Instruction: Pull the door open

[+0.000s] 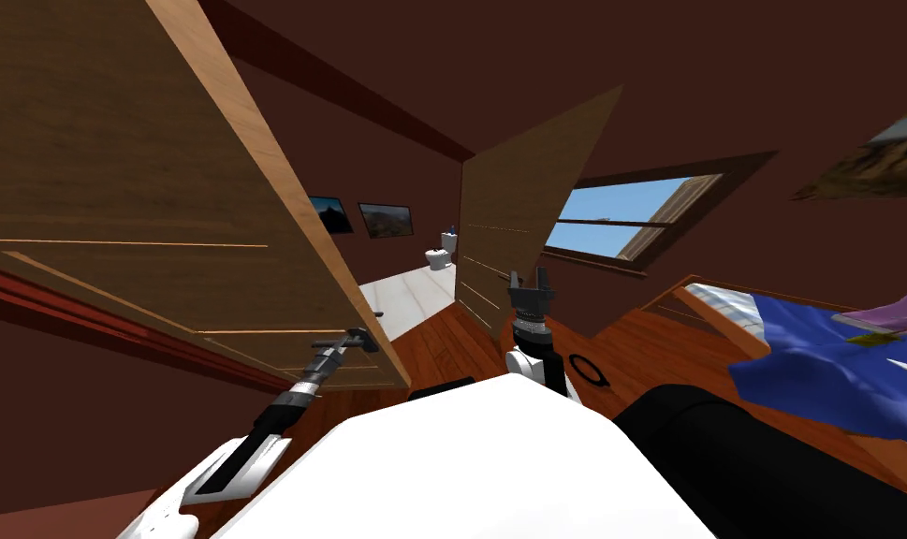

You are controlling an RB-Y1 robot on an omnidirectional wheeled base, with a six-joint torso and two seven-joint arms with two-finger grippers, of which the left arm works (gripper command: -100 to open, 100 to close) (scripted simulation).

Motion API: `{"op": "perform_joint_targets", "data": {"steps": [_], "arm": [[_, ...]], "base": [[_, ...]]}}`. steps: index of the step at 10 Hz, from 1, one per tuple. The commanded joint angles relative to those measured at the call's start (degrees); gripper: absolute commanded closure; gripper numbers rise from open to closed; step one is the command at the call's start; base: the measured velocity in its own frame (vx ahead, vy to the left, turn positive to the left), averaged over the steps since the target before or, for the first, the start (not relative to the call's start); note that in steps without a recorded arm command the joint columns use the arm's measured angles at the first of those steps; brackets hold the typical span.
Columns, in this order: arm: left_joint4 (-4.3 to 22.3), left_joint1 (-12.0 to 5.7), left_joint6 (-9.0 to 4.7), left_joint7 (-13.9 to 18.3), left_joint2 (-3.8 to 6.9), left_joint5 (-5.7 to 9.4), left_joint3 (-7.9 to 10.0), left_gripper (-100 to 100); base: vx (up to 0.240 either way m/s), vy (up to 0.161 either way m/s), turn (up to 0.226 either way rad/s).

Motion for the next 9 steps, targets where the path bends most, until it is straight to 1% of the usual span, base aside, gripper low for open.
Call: {"op": "perform_joint_targets", "data": {"steps": [1,4,7,8,9], "arm": [[0.7,0.15,-1.49,0.5,0.53,0.02,-0.21,100],[1.7,1.08,-4.32,1.4,1.90,0.13,-0.65,100],[2.7,1.97,-7.00,2.3,3.19,0.23,-1.06,100],[2.9,2.18,-7.63,2.5,3.50,0.26,-1.15,100],[2.5,2.20,-7.06,2.3,3.12,0.09,-1.45,100]], "base": [[-0.217,0.092,-0.164],[-0.200,0.107,-0.170],[-0.200,0.086,-0.148],[-0.178,0.107,-0.127],[-0.079,0.043,-0.037]]}}
